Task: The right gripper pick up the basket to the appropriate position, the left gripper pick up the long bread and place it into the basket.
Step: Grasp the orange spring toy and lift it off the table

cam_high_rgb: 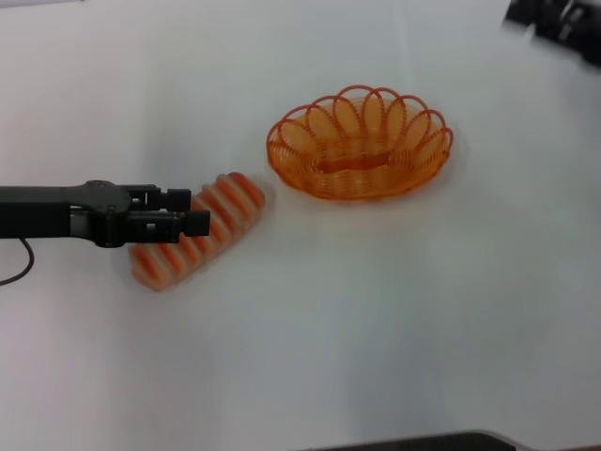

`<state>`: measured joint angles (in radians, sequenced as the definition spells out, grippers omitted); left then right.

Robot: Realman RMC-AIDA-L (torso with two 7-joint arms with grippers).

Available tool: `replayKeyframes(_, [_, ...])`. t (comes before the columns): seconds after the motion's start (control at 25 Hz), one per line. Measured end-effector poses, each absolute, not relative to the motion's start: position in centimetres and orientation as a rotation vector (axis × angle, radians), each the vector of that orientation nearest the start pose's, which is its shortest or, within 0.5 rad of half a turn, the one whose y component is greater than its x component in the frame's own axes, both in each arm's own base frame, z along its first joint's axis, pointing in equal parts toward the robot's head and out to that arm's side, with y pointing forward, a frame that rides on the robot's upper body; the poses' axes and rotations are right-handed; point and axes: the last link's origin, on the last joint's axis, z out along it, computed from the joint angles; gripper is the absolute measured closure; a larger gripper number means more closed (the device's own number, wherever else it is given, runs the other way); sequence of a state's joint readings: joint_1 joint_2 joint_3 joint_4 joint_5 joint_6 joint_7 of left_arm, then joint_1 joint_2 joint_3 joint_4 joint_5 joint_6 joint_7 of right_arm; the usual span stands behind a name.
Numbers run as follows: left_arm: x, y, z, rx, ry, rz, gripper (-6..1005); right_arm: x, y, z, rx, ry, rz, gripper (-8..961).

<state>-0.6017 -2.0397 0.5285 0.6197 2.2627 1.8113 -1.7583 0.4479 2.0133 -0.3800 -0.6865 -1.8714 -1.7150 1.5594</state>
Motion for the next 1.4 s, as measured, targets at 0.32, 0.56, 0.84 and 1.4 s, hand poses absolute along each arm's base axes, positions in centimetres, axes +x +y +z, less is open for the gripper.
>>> replayKeyframes(0.32, [-26.1,31.7,2.4,-2.814,-1.328,-0.584,239,29.8,29.9,5.2,-2.606,0.802,0.835,428])
replayKeyframes(0.56, [-22.8,33.6,3.8,-2.776,-1.297,-0.234,239,30.3,29.8,4.0,-2.576,0.800,0.801,428])
replayKeyframes(0.84, [-16.8,34.5,2.4,-2.743,-0.970,0.173,238,30.3,29.8,3.6,-2.569,0.797,0.818,428])
replayKeyframes(1.4, [-17.0,35.1,-4.1,-2.696,-0.931,0.434,143,30.7,30.1,3.9,-2.509,0.807,0.836,428])
